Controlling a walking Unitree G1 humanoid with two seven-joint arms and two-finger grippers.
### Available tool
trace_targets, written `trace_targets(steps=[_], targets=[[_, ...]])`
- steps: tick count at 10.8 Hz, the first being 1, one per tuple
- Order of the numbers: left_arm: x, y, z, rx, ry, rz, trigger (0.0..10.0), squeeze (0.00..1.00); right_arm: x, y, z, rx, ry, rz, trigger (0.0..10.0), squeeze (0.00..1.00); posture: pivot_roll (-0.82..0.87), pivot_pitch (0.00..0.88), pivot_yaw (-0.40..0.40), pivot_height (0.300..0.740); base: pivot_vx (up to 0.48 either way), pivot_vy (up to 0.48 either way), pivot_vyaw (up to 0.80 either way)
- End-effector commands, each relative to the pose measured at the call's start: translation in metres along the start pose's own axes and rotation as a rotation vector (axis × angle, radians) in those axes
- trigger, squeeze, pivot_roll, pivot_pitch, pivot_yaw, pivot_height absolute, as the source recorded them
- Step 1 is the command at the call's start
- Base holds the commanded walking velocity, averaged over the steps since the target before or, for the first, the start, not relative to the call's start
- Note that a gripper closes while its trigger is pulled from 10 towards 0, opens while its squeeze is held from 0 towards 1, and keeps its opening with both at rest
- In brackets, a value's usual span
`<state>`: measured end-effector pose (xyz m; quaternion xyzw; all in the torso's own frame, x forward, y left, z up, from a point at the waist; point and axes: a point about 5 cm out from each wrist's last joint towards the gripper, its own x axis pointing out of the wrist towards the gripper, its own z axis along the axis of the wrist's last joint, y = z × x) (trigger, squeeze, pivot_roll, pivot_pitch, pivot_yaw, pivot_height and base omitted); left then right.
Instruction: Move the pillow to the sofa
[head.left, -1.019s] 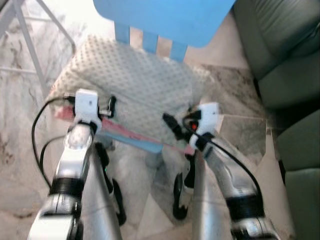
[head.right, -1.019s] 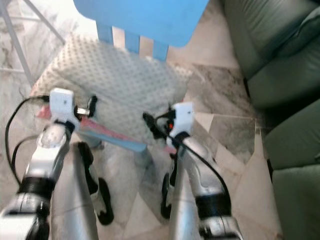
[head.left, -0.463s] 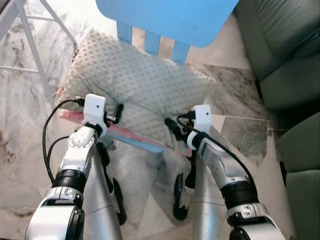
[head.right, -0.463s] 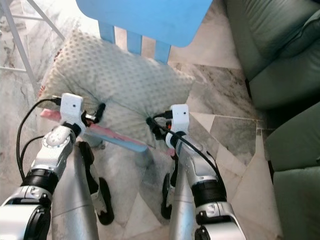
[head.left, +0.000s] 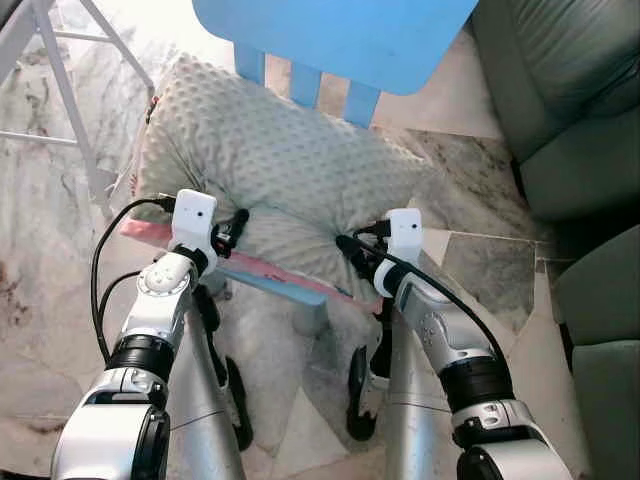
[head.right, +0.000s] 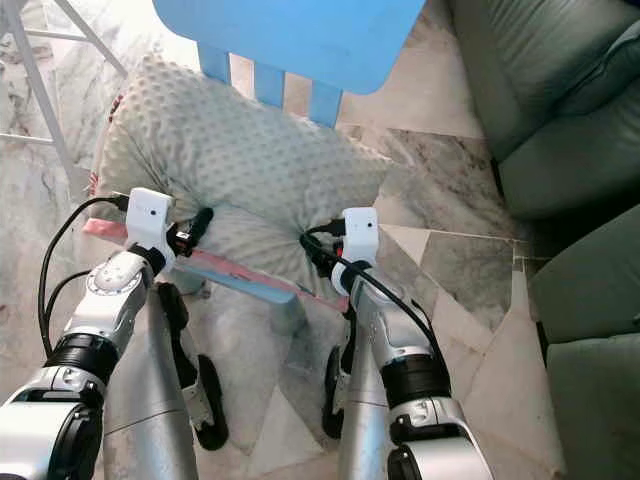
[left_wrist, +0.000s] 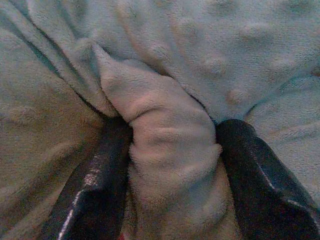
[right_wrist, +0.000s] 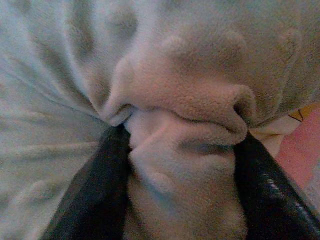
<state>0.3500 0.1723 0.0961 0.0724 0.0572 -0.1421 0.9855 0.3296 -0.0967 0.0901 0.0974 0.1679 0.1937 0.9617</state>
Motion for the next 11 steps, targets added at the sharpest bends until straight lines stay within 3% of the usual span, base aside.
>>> trace_targets(steps=[1, 8, 9, 11], targets=[[-0.006, -0.021, -0.033, 0.009, 0.156, -0.111, 0.0, 0.0, -0.002, -0.004, -0.023, 0.031, 0.092, -0.03, 0.0, 0.0, -0.02, 0.365, -0.042, 0.468, 0.0, 0.0, 0.0], [-0.004, -0.022, -0.036, 0.011, 0.175, -0.096, 0.0, 0.0, 0.001, -0.006, -0.024, 0.031, 0.087, -0.035, 0.0, 0.0, -0.02, 0.355, -0.048, 0.468, 0.0, 0.0, 0.0], [-0.005, -0.02, -0.038, 0.009, 0.172, -0.057, 0.0, 0.0, 0.001, -0.007, -0.029, 0.027, 0.09, -0.042, 0.0, 0.0, -0.02, 0.335, -0.045, 0.468, 0.0, 0.0, 0.0], [-0.007, -0.019, -0.034, -0.031, 0.116, -0.007, 0.0, 0.0, -0.005, -0.019, -0.029, 0.012, 0.023, -0.109, 0.0, 0.0, -0.01, 0.212, -0.036, 0.468, 0.0, 0.0, 0.0]])
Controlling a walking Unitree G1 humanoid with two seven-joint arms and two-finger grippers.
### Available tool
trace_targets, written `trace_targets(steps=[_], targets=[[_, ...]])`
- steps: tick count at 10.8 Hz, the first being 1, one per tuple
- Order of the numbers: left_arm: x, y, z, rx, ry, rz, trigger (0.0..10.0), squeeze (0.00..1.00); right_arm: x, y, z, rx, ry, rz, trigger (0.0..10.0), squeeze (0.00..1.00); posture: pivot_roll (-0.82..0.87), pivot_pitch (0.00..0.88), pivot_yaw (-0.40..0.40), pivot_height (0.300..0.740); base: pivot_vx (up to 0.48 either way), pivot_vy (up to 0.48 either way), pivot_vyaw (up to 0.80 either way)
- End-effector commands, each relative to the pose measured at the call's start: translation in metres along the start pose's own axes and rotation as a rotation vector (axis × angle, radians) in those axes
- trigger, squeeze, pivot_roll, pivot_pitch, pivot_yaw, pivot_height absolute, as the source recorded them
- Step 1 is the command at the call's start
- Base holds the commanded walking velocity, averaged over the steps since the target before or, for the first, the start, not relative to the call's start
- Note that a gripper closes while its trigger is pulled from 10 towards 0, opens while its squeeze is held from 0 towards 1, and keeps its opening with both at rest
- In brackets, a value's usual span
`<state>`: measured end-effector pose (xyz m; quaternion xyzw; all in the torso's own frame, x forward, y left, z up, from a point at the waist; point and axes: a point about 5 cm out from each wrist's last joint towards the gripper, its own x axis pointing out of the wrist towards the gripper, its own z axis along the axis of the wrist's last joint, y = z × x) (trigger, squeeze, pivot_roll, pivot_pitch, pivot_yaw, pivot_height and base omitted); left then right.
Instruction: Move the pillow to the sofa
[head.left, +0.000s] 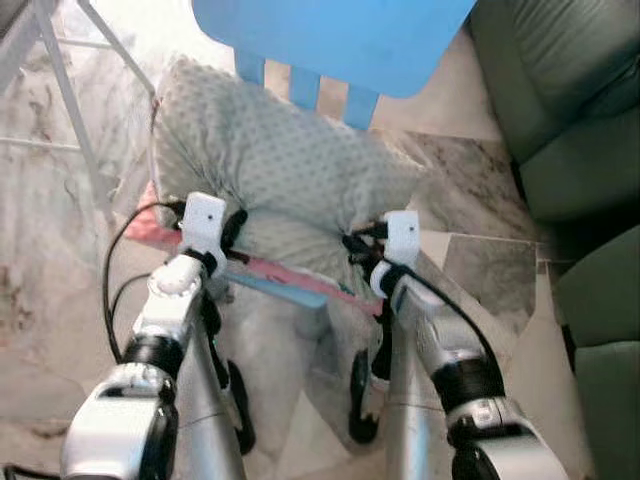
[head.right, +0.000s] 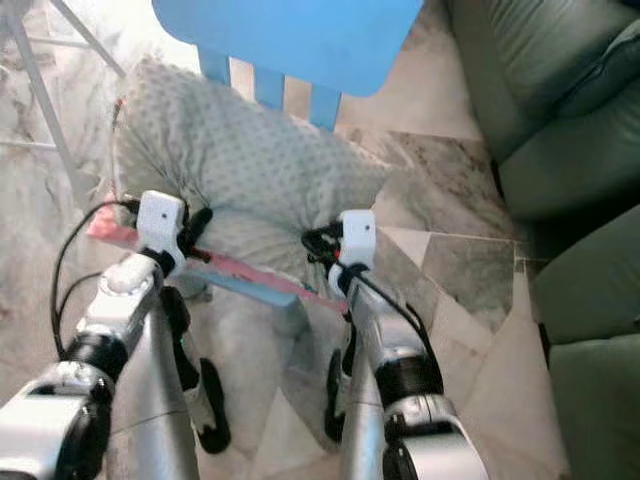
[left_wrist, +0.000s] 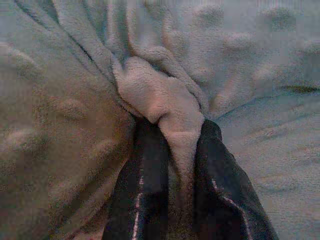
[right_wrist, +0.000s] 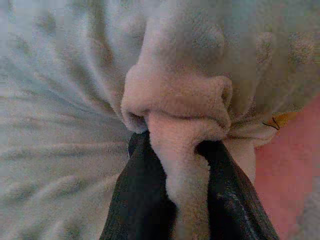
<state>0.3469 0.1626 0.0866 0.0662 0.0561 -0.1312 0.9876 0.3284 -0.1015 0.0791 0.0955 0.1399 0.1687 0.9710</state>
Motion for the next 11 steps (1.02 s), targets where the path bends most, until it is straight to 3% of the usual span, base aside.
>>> trace_targets(steps=[1, 4, 6, 8, 9, 10, 11], targets=[[-0.01, -0.005, -0.024, -0.025, 0.087, 0.004, 0.0, 0.0, -0.011, -0.021, -0.021, 0.019, 0.059, -0.098, 0.0, 0.0, 0.0, 0.176, -0.038, 0.468, 0.0, 0.0, 0.0], [-0.028, -0.014, -0.017, -0.036, -0.057, 0.067, 0.0, 0.0, -0.033, -0.042, -0.028, 0.013, -0.047, -0.195, 0.0, 0.0, 0.02, 0.098, -0.046, 0.468, 0.0, 0.0, 0.0], [-0.052, -0.015, 0.005, -0.023, -0.185, 0.155, 0.0, 0.0, -0.048, -0.04, -0.017, -0.028, -0.157, -0.195, 0.0, 0.0, 0.02, 0.1, -0.071, 0.468, 0.0, 0.0, 0.0], [-0.071, -0.019, 0.011, -0.02, -0.214, 0.179, 0.0, 0.0, -0.061, -0.038, -0.017, -0.059, -0.194, -0.189, 0.0, 0.0, 0.04, 0.099, -0.071, 0.468, 0.0, 0.0, 0.0], [-0.093, -0.026, 0.006, -0.018, -0.207, 0.19, 0.0, 0.0, -0.076, -0.037, -0.024, -0.077, -0.188, -0.201, 0.0, 0.0, 0.05, 0.093, -0.067, 0.468, 0.0, 0.0, 0.0], [-0.107, -0.034, -0.006, 0.0, -0.159, 0.179, 8.4, 0.0, -0.087, -0.034, -0.025, -0.103, -0.183, -0.184, 4.0, 0.0, 0.06, 0.089, -0.06, 0.468, 0.0, 0.0, 0.0], [-0.107, -0.041, -0.006, -0.015, -0.15, 0.144, 10.0, 0.0, -0.091, -0.032, -0.017, -0.15, -0.226, -0.153, 10.0, 0.0, 0.05, 0.082, -0.055, 0.472, 0.0, 0.0, 0.0]])
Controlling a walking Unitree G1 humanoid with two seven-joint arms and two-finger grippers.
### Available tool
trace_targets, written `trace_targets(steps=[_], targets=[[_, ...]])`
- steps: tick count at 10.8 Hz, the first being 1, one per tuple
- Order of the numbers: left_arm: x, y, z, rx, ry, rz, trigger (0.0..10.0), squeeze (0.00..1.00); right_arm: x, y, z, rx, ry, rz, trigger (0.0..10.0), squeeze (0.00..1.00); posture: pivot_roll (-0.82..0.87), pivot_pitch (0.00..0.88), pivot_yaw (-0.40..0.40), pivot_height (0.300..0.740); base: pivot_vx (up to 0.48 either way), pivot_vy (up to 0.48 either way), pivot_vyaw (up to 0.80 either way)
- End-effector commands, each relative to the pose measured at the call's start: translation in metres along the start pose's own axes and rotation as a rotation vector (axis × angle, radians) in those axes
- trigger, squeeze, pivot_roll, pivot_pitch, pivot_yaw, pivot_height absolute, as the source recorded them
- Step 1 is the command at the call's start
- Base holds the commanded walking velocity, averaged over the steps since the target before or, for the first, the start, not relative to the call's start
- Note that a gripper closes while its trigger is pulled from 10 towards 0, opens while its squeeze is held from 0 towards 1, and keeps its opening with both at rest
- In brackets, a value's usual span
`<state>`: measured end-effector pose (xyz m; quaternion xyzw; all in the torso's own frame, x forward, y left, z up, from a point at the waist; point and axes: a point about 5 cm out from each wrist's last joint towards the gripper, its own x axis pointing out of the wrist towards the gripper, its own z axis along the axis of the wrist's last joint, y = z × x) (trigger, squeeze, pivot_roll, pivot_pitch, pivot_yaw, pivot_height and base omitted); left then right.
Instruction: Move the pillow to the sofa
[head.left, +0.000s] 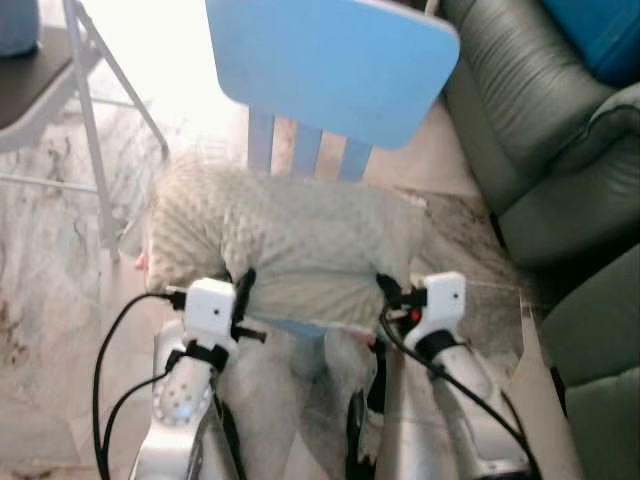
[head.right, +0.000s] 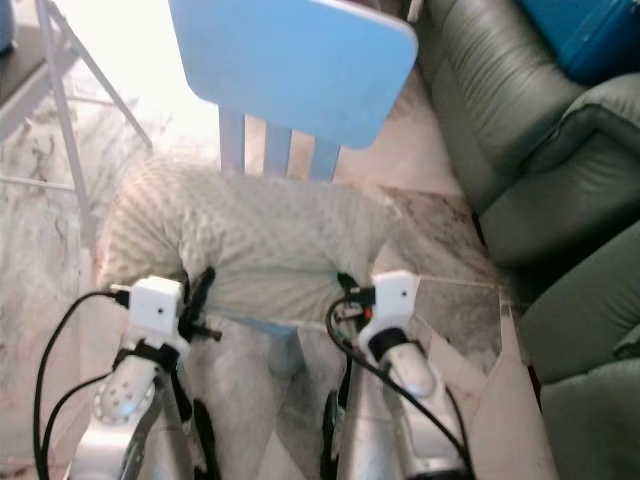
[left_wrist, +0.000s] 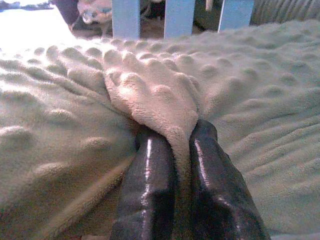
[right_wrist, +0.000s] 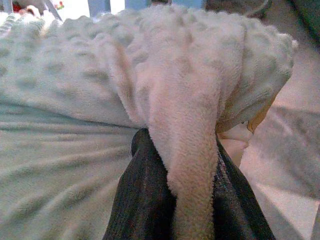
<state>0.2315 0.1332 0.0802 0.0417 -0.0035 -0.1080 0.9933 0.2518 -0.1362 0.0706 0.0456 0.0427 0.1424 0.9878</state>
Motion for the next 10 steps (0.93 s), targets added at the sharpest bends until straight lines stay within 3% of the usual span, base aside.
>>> trace_targets(steps=[1, 5, 7, 10], targets=[[0.0, 0.012, 0.015, 0.047, -0.051, 0.072, 10.0, 0.0, -0.001, -0.026, 0.017, -0.028, -0.059, -0.114, 10.0, 0.0, 0.04, 0.075, -0.056, 0.497, 0.0, 0.0, 0.0], [-0.003, 0.011, 0.01, 0.041, 0.009, 0.099, 10.0, 0.0, 0.008, -0.03, 0.031, -0.029, -0.091, -0.121, 10.0, 0.0, 0.02, 0.078, -0.055, 0.572, 0.0, 0.0, 0.0], [0.012, 0.018, 0.016, 0.062, -0.002, 0.116, 10.0, 0.0, 0.011, -0.03, 0.032, -0.022, -0.076, -0.117, 10.0, 0.0, 0.02, 0.077, -0.052, 0.611, 0.0, 0.0, 0.0], [0.024, 0.013, 0.013, 0.072, 0.041, 0.095, 10.0, 0.0, 0.012, -0.038, 0.035, -0.039, -0.075, -0.144, 10.0, 0.0, 0.01, 0.072, -0.051, 0.67, 0.0, 0.0, 0.0]])
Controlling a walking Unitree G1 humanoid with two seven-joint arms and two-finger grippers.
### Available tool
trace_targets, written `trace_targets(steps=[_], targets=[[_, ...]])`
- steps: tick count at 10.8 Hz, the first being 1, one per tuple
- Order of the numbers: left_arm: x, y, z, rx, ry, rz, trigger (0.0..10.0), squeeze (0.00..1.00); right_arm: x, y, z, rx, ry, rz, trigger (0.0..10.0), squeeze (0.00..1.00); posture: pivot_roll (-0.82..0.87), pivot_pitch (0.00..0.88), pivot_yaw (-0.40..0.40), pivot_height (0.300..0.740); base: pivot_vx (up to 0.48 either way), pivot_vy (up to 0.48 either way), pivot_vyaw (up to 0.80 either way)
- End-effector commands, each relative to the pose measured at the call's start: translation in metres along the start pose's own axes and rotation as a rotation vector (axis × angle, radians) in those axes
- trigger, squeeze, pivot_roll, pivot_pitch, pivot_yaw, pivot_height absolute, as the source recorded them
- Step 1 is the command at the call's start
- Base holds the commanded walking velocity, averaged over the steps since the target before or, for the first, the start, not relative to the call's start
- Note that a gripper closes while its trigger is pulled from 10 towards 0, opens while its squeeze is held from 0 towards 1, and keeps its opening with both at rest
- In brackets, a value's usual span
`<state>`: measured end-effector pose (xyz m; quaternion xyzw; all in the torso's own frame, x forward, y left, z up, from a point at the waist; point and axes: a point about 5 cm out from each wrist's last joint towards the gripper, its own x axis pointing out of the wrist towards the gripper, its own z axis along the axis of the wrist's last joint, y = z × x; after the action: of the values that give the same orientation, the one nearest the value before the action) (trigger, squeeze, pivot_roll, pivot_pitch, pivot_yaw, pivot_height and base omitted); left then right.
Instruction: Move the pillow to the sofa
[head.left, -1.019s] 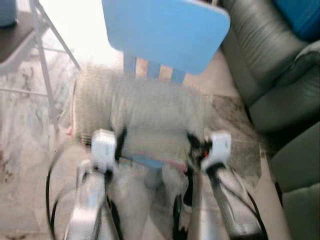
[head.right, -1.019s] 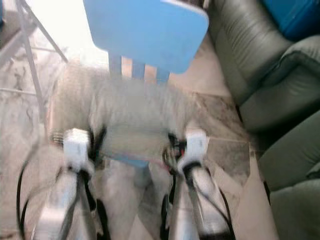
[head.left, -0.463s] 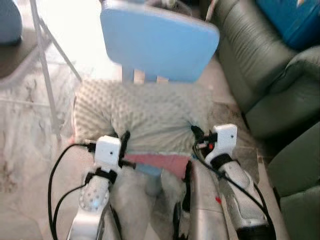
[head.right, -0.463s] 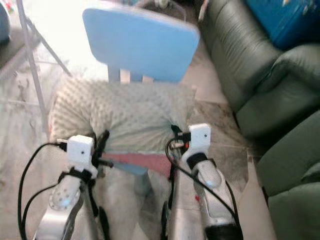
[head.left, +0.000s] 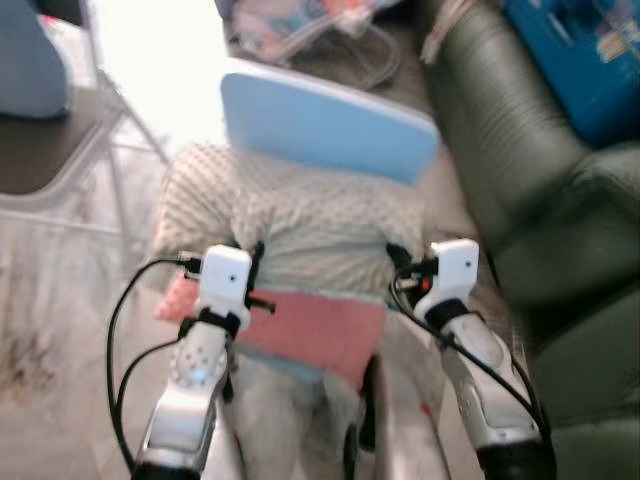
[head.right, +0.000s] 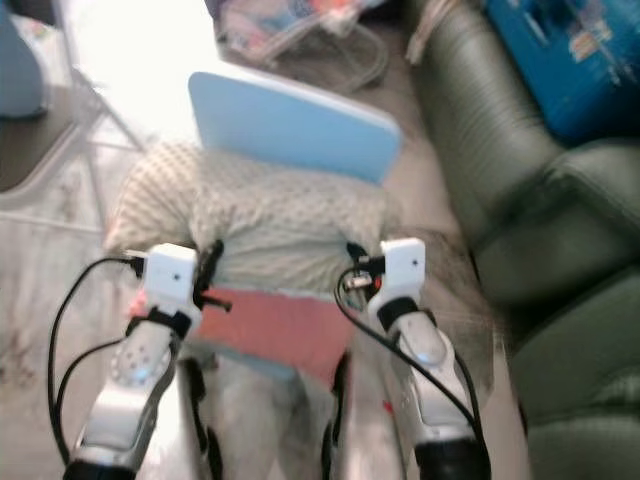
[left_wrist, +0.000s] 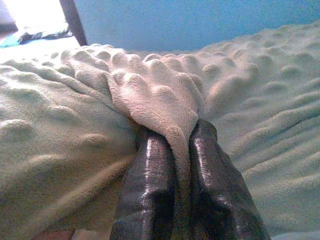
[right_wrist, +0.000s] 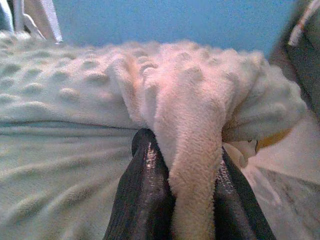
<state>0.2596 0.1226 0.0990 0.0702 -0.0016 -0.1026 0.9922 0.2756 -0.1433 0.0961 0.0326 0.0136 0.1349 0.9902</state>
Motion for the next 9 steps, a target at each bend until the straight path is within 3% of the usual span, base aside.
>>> trace_targets(steps=[1, 3, 4, 5, 6, 9], targets=[[-0.004, 0.016, -0.007, -0.001, 0.042, 0.085, 10.0, 0.0, -0.006, -0.028, 0.006, -0.009, -0.016, -0.134, 10.0, 0.0, 0.0, 0.074, -0.052, 0.679, 0.0, 0.0, 0.0], [-0.003, 0.015, -0.009, -0.031, 0.066, 0.092, 10.0, 0.0, -0.006, -0.028, 0.007, -0.008, -0.015, -0.137, 10.0, 0.0, 0.0, 0.079, -0.052, 0.708, 0.0, 0.0, 0.0], [-0.003, 0.003, -0.008, -0.023, 0.081, -0.023, 10.0, 0.0, -0.005, -0.027, 0.007, -0.008, -0.011, -0.137, 10.0, 0.0, 0.0, 0.08, -0.05, 0.727, 0.0, 0.0, 0.0], [-0.003, 0.001, -0.009, -0.058, 0.094, -0.028, 10.0, 0.0, -0.005, -0.027, 0.008, -0.009, -0.011, -0.137, 10.0, 0.0, 0.0, 0.08, -0.049, 0.74, 0.0, 0.0, 0.0], [-0.002, 0.0, -0.009, -0.119, 0.092, -0.065, 10.0, 0.0, -0.004, -0.028, 0.008, -0.011, -0.01, -0.139, 10.0, 0.0, -0.01, 0.078, -0.048, 0.74, 0.0, 0.0, 0.0], [-0.001, 0.0, -0.008, -0.127, 0.094, -0.062, 10.0, 0.0, -0.005, -0.029, 0.008, -0.011, -0.004, -0.152, 10.0, 0.0, -0.01, 0.079, -0.047, 0.74, 0.0, 0.0, 0.0]])
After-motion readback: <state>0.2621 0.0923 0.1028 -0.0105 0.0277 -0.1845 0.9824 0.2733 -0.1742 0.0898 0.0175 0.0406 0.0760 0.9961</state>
